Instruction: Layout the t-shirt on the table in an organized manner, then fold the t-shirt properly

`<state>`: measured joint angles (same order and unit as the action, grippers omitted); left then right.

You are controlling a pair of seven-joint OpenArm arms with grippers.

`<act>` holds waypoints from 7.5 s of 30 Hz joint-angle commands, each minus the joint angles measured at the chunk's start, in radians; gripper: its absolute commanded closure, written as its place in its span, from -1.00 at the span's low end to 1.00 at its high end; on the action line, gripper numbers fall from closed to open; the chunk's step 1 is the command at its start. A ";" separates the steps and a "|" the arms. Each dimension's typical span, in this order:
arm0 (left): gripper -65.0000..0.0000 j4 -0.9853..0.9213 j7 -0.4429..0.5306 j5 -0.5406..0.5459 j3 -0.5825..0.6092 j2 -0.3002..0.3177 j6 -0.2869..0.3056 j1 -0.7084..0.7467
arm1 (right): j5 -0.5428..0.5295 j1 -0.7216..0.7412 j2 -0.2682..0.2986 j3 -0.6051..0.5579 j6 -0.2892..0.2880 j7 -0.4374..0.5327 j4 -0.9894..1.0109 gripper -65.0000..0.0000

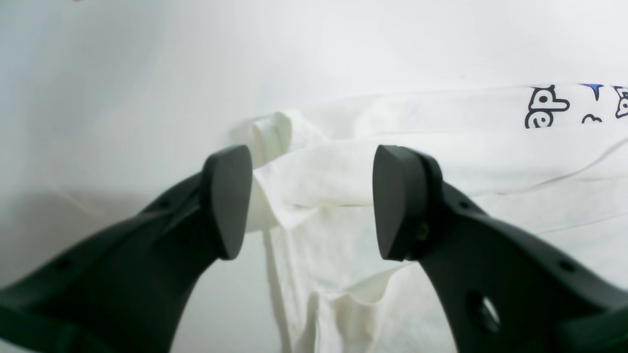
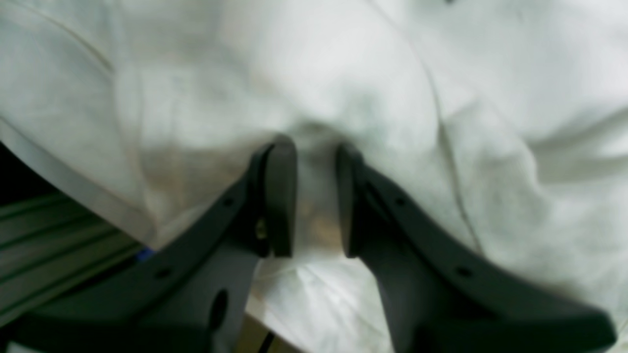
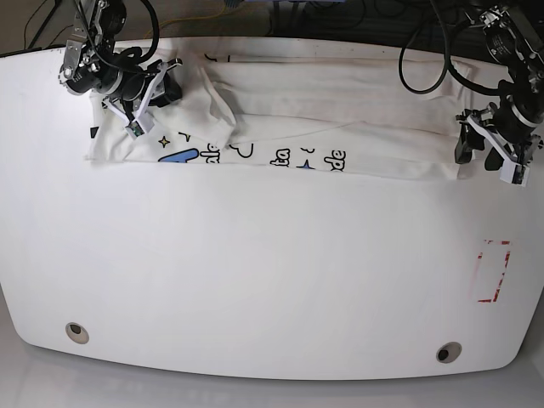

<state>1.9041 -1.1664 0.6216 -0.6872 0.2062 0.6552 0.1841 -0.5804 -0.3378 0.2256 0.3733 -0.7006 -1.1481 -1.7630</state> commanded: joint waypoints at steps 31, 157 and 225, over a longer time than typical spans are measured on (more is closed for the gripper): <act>-0.14 0.002 -0.050 0.007 0.027 0.016 0.004 0.229 | 0.020 0.024 0.010 0.000 0.002 0.021 0.054 0.56; 0.72 -0.038 -0.011 -0.257 0.120 -0.012 0.005 0.237 | 0.020 0.033 0.011 0.005 0.002 0.021 0.058 0.56; 0.91 0.010 -0.011 -0.265 0.117 0.034 -0.001 0.105 | 0.020 0.033 0.008 0.005 0.002 0.020 0.058 0.56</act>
<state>1.9003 -1.1873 0.3588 -0.5621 0.2157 0.6563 0.3073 -0.5983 -0.3031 0.2264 0.3740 -0.7067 -1.1027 -1.7042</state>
